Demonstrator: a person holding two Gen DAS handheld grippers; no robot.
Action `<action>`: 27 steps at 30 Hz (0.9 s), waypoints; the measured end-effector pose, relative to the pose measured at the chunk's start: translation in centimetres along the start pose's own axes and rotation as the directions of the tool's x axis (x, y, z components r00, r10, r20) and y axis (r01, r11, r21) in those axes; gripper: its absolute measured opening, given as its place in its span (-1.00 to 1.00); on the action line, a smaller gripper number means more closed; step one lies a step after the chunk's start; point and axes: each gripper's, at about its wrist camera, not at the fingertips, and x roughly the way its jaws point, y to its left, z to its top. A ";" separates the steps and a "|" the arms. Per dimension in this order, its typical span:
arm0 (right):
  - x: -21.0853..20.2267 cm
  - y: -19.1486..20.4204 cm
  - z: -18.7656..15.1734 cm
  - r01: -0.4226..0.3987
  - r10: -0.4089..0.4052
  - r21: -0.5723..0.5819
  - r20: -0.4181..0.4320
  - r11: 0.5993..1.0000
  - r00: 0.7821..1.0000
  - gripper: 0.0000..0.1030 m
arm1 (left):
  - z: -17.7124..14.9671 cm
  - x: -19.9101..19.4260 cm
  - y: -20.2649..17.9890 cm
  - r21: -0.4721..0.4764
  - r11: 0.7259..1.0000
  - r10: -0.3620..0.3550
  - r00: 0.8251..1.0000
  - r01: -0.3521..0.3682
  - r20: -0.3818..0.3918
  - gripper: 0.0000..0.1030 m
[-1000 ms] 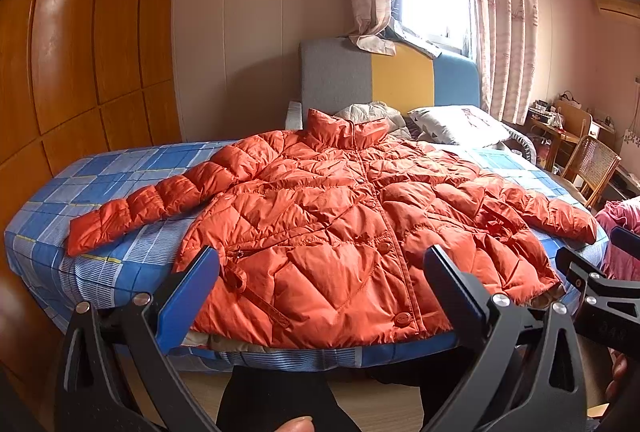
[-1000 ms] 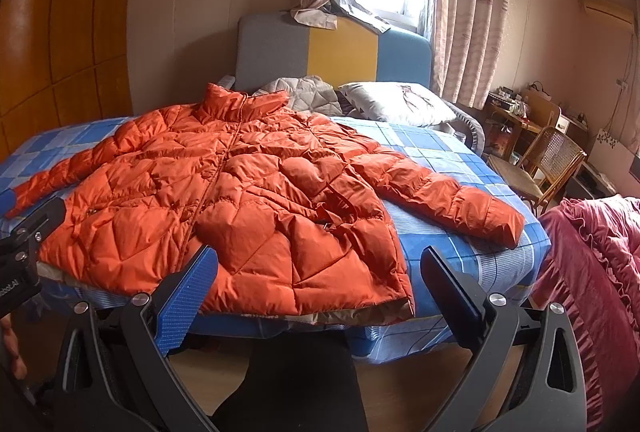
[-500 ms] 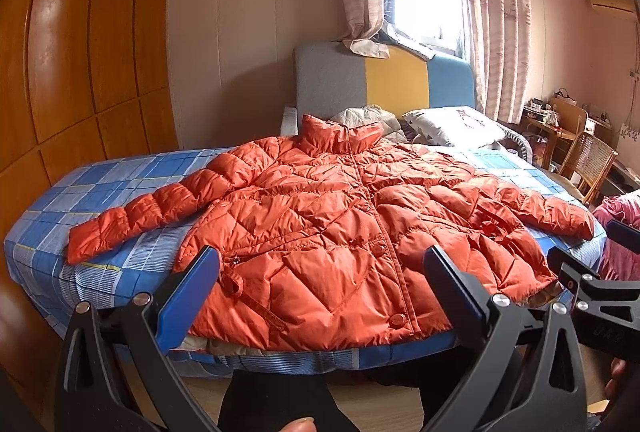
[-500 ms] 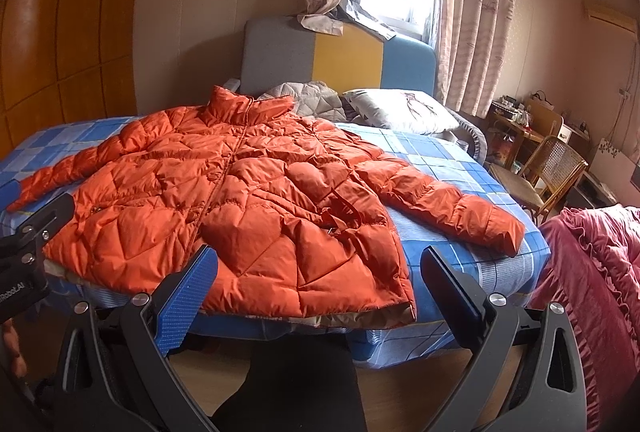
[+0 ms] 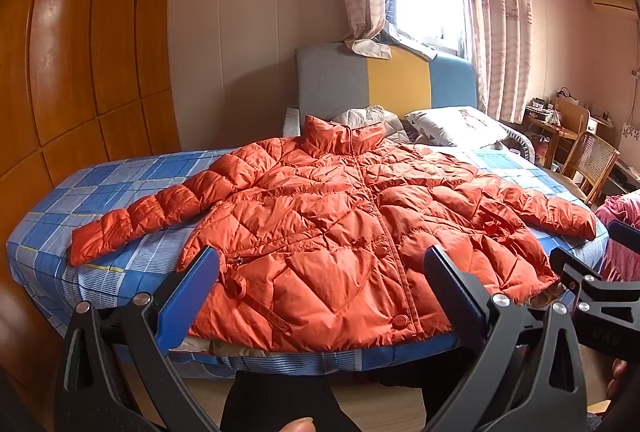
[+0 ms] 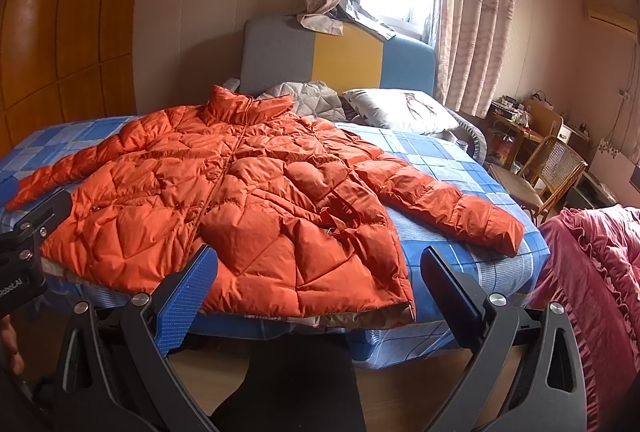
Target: Fold large clothes
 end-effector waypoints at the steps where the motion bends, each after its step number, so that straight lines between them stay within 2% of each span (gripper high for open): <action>1: -0.1 0.0 0.0 0.000 0.000 -0.001 0.001 1.000 1.000 0.94 | 0.0 0.0 0.0 -0.001 1.000 -0.001 1.000 0.001 -0.002 0.97; 13: 0.4 -0.4 -0.1 -0.003 0.004 0.014 -0.020 1.000 1.000 0.94 | 0.0 0.4 0.4 -0.017 1.000 0.009 1.000 -0.009 -0.003 0.97; 21: 3.1 -2.2 -0.7 -0.008 0.014 0.072 -0.087 0.997 0.996 0.94 | -0.2 2.4 2.6 -0.079 0.996 0.046 0.998 -0.049 -0.039 0.97; 27: 6.9 -6.5 -1.2 0.093 -0.061 0.180 -0.175 0.979 0.983 0.94 | -1.1 5.8 4.6 -0.134 0.989 0.043 0.990 -0.061 -0.132 0.97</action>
